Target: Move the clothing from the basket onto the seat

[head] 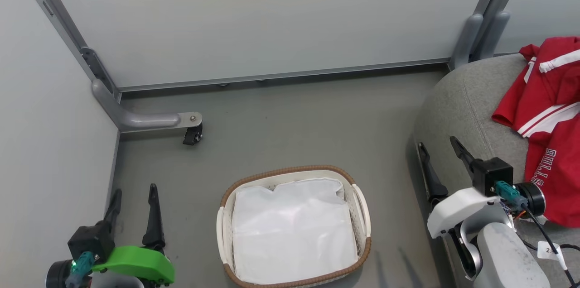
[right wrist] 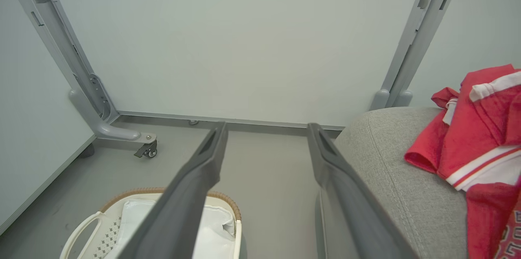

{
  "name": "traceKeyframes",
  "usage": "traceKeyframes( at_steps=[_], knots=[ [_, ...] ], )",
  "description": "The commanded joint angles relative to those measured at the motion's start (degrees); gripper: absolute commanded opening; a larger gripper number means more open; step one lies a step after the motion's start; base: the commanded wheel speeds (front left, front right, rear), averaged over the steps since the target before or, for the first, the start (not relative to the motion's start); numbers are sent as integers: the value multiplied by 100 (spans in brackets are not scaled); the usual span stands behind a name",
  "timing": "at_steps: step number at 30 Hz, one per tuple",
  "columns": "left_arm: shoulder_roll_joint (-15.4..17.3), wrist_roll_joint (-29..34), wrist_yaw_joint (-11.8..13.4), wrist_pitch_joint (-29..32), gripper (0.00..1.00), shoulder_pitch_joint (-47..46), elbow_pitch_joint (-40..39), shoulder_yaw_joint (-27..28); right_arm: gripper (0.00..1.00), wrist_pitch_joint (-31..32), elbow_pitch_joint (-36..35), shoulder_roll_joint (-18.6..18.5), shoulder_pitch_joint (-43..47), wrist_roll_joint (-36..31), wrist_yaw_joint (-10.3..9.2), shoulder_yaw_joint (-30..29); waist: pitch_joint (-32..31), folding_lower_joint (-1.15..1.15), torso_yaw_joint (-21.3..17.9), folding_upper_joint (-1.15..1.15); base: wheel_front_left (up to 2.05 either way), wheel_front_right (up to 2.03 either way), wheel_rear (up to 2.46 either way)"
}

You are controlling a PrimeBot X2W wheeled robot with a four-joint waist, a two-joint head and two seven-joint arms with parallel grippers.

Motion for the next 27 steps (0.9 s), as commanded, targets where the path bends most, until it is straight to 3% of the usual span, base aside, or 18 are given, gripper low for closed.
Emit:
traceKeyframes(
  at_steps=[1,6,11,12,17,27],
  knots=[
    [-30,45,-17,-2,100,115,0,96,100,-2,1,-23,117,32,-8,-8,-70,0,-32,0,0,0,0],
    [-91,153,-17,-2,100,352,-100,175,100,-2,21,-22,315,80,-8,-1,-183,0,-44,0,0,0,0],
    [-120,-162,-17,-2,100,465,-168,82,100,-2,13,-23,398,97,-8,19,-220,0,-43,0,0,0,0],
    [-123,-167,1,0,0,411,-164,73,0,0,21,1,338,77,0,18,-223,0,-44,0,0,0,0],
    [-172,-225,1,22,0,427,53,69,0,38,232,46,474,141,1,-8,-225,0,-43,0,0,0,0],
    [-167,-1261,-1,318,0,340,-52,151,0,353,30,37,535,1320,0,-128,-232,0,-37,0,0,0,0]
  ],
)
